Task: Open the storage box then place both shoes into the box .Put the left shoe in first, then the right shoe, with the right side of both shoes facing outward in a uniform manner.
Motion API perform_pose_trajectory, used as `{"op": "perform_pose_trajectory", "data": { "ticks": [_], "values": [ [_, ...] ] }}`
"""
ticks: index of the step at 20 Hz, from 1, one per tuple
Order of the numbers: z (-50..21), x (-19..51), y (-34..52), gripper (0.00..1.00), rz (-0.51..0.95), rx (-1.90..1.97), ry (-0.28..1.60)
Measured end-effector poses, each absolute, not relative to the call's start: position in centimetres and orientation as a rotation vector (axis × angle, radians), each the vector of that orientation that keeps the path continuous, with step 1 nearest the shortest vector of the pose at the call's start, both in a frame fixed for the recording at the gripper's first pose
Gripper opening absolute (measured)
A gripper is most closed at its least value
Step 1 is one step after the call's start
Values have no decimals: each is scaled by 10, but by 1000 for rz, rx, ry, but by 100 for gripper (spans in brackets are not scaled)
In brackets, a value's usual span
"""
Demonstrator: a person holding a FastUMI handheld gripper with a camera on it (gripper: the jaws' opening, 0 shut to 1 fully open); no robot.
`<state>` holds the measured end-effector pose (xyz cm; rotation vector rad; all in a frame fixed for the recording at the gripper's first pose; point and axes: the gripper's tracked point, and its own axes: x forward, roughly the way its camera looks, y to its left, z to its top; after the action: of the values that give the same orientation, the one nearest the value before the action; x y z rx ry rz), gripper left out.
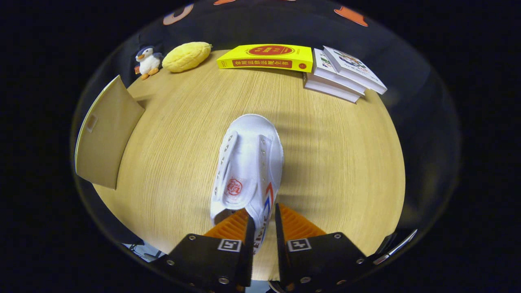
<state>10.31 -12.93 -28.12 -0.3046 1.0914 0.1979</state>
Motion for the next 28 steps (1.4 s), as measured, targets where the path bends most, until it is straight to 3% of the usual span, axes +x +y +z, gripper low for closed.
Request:
{"op": "perform_pose_trajectory", "data": {
  "ticks": [1, 2, 10, 23, 28],
  "values": [
    [-281, 104, -130, 5, 204, -304, 1097],
    [-281, 104, -128, 1, 221, -290, 1091],
    [-275, 97, -127, 0, 208, -227, 1105],
    [-203, 111, -104, 0, 112, -274, 834],
    [-238, 78, -121, 1, 125, -307, 855]
  ]
}}
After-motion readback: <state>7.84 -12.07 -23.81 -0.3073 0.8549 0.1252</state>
